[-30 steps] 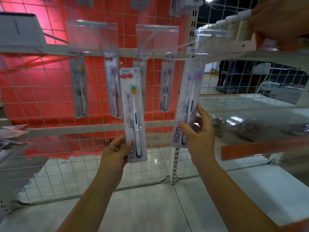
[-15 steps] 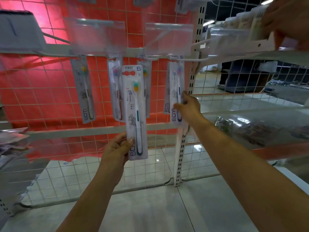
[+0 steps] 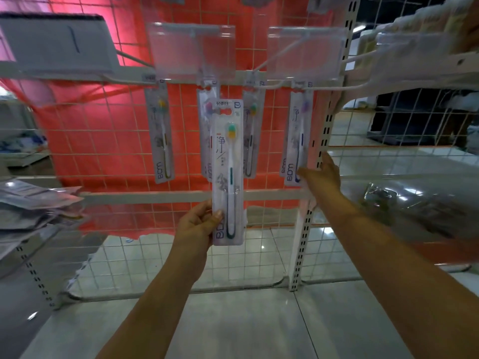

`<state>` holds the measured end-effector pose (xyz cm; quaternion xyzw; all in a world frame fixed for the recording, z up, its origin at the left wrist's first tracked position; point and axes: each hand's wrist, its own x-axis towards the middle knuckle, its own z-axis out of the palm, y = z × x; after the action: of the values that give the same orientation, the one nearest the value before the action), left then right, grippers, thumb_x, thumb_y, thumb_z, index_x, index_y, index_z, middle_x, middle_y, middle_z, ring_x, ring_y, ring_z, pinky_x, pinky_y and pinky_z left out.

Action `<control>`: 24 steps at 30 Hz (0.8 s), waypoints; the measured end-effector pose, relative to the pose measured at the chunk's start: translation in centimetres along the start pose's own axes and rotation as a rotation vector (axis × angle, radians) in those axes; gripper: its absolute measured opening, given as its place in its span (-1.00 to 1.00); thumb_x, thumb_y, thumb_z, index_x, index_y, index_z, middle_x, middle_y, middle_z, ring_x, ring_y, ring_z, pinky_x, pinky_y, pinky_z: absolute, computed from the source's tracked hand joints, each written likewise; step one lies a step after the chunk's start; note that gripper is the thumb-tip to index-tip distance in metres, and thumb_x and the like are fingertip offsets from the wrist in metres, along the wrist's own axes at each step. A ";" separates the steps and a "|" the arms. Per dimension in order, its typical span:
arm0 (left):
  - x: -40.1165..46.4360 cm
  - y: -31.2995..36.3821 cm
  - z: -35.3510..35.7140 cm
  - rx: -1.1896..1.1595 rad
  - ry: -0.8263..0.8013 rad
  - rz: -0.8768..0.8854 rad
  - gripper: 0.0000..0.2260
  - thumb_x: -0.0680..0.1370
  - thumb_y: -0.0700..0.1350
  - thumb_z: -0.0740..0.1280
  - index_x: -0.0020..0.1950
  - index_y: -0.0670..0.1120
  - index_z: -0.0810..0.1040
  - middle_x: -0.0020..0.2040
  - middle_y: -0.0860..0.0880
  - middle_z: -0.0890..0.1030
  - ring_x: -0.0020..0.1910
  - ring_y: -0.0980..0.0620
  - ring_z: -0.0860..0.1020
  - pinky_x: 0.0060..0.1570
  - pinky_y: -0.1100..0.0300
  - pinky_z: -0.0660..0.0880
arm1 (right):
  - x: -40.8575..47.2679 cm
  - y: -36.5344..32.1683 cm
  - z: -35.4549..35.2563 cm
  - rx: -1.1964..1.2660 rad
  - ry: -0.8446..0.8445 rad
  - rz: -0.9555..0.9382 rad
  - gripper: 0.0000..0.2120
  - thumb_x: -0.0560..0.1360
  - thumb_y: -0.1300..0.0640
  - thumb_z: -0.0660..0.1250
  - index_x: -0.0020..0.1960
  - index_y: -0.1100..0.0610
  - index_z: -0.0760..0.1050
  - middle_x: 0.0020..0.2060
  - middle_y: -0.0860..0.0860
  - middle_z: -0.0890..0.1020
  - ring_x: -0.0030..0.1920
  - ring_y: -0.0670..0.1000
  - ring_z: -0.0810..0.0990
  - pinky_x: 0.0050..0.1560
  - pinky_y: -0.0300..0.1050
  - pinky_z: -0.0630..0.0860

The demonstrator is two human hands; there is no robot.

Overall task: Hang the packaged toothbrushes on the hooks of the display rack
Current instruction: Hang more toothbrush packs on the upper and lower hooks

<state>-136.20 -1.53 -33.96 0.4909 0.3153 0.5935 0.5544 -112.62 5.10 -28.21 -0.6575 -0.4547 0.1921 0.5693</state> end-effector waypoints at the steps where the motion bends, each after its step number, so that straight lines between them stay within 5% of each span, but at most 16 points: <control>1: -0.1 -0.1 0.0 -0.001 0.006 -0.002 -0.80 0.51 -0.27 0.23 0.08 -0.16 0.56 -0.19 -0.03 0.68 -0.22 0.04 0.65 -0.25 0.19 0.61 | -0.8 0.5 0.1 0.051 0.025 -0.020 -0.45 0.41 0.16 0.42 0.35 0.04 0.34 0.16 0.00 0.45 0.06 0.00 0.50 -0.09 -0.19 0.46; 4: -0.6 -0.6 0.0 0.004 0.043 -0.012 -0.83 0.52 -0.29 0.23 0.01 -0.13 0.57 -0.23 -0.01 0.68 -0.25 0.06 0.65 -0.28 0.21 0.60 | -4.9 1.1 1.0 0.175 -0.095 -0.091 -0.68 0.46 0.23 0.36 0.19 0.12 0.43 0.03 -0.03 0.51 0.02 -0.05 0.50 -0.11 -0.32 0.42; 7: -0.6 -1.2 -0.1 0.041 0.108 -0.022 -0.84 0.53 -0.30 0.23 -0.05 -0.11 0.57 -0.22 0.00 0.67 -0.22 0.03 0.64 -0.24 0.17 0.60 | -9.0 1.1 2.8 0.266 -0.296 -0.087 -0.65 0.49 0.19 0.35 0.25 0.04 0.41 0.12 0.05 0.52 0.15 0.04 0.49 0.04 -0.20 0.45; 12: -0.8 -1.2 0.2 0.019 0.127 -0.005 -0.84 0.53 -0.29 0.22 -0.01 -0.13 0.57 -0.20 -0.02 0.68 -0.20 0.01 0.65 -0.26 0.14 0.61 | -12.7 -0.3 5.1 0.325 -0.523 -0.099 -0.51 0.41 0.13 0.44 0.29 0.04 0.37 -0.05 0.02 0.57 0.03 0.02 0.58 -0.09 -0.26 0.54; 17: -0.9 -1.2 0.7 0.100 0.153 0.020 -0.71 0.53 -0.43 0.15 0.00 -0.15 0.58 -0.10 -0.13 0.68 -0.09 -0.08 0.65 -0.15 0.14 0.61 | -14.0 -1.0 5.9 0.265 -0.497 -0.231 -0.12 0.34 0.10 0.51 0.49 -0.06 0.07 0.26 -0.04 0.47 0.19 -0.04 0.53 0.08 -0.24 0.56; 20: -1.1 -1.2 1.2 0.133 0.133 0.041 -0.75 0.53 -0.41 0.19 -0.04 -0.14 0.59 -0.14 -0.08 0.68 -0.15 0.02 0.65 -0.22 0.26 0.58 | -14.2 -1.2 6.1 0.289 -0.458 -0.271 -0.22 0.43 0.22 0.42 0.50 -0.02 0.06 0.31 -0.04 0.42 0.21 -0.07 0.51 -0.04 -0.43 0.52; 24: -1.3 -1.0 0.7 0.415 0.070 0.144 -0.83 0.53 -0.31 0.28 -0.10 -0.06 0.59 -0.21 0.03 0.65 -0.21 0.07 0.61 -0.25 0.34 0.52 | -14.2 -0.9 5.7 0.382 -0.437 -0.282 -0.35 0.47 0.37 0.33 0.44 -0.01 0.17 0.10 -0.21 0.48 -0.03 -0.32 0.57 -0.18 -0.44 0.52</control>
<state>-135.31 -2.67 -34.99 0.5948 0.4139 0.5706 0.3865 -124.65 -3.22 -32.72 -0.4125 -0.6086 0.3297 0.5922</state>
